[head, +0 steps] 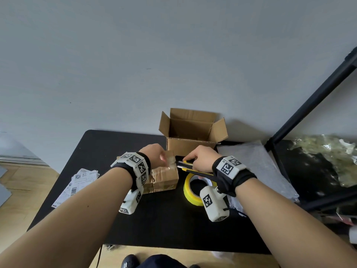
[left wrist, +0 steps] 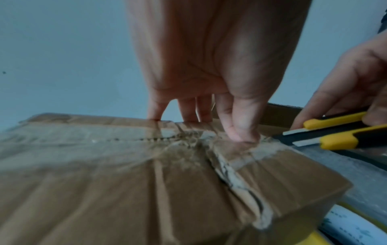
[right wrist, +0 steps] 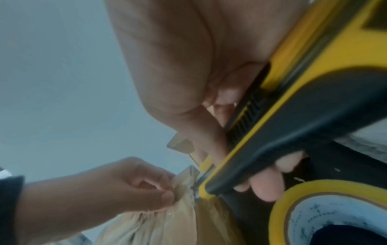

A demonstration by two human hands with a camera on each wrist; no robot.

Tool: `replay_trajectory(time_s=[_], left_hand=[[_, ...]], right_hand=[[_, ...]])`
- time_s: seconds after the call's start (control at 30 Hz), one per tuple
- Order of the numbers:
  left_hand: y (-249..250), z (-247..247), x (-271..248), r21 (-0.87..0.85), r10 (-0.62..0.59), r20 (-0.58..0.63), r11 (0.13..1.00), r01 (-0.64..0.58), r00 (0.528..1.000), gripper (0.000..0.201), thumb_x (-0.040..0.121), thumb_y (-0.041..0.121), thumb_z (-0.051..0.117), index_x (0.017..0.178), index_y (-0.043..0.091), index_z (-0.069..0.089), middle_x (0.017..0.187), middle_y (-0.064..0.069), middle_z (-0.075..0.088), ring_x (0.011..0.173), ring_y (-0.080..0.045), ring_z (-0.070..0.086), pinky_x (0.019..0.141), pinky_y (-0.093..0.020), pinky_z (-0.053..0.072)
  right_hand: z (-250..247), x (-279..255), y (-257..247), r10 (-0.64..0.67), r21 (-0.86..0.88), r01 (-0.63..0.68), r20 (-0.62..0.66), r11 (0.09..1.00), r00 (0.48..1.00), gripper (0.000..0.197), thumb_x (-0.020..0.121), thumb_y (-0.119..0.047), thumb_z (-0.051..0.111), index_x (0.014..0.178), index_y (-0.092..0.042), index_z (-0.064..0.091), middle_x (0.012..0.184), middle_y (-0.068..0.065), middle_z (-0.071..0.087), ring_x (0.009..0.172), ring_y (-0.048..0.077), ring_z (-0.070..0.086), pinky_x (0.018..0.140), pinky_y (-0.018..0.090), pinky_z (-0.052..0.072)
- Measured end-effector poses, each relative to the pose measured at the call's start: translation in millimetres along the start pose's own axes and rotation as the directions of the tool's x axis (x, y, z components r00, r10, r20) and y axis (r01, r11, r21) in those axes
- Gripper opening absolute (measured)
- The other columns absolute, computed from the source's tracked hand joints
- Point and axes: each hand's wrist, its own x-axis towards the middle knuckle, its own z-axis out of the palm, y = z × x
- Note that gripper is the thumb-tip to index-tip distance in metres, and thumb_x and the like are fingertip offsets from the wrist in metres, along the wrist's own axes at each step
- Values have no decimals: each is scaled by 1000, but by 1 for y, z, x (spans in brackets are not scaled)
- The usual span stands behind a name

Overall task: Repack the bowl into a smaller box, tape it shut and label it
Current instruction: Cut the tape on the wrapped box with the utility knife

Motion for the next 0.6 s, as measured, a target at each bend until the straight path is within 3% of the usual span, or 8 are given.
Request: replay_trajectory(time_s=[0.13, 0.27, 0.37, 0.47, 0.6], left_hand=[[0, 0, 0, 2, -26, -19, 1000, 26, 999, 28, 89, 35, 61, 108, 16, 69, 113, -3, 66, 101, -19, 62, 85, -27, 48], [-2, -8, -5, 96, 33, -12, 995, -32, 999, 15, 87, 28, 66, 99, 20, 68, 108, 3, 66, 98, -16, 61, 87, -27, 47], [3, -13, -7, 253, 113, 8, 961, -111, 994, 14, 86, 28, 63, 97, 19, 65, 103, 4, 67, 94, -16, 62, 85, -28, 49], [8, -13, -7, 434, 168, 2, 888, -152, 986, 19, 89, 31, 56, 103, 20, 62, 101, 2, 66, 92, -18, 62, 78, -27, 48], [4, -11, -9, 434, 169, -34, 890, -138, 985, 20, 92, 30, 51, 105, 18, 61, 100, 0, 66, 92, -20, 62, 78, -28, 49]], right_hand=[[-1, -2, 0, -11, -7, 11, 14, 1000, 1000, 53, 85, 4, 53, 126, -28, 61, 119, 4, 64, 85, 21, 67, 73, 33, 59], [4, -1, -1, -23, -58, 21, -23, 998, 999, 53, 87, 1, 50, 129, -30, 59, 127, 1, 60, 91, 19, 61, 83, 35, 55], [2, -1, 0, -15, -50, 15, -8, 999, 1000, 57, 84, 4, 51, 129, -31, 59, 129, 1, 60, 101, 22, 62, 82, 34, 55], [4, 3, 0, -10, -49, 9, -17, 999, 1000, 59, 83, 4, 50, 127, -33, 60, 123, 1, 63, 97, 22, 64, 74, 30, 55], [2, 8, 1, -27, -57, 27, 6, 998, 1000, 57, 82, 3, 51, 127, -30, 60, 119, 3, 65, 92, 22, 65, 76, 32, 56]])
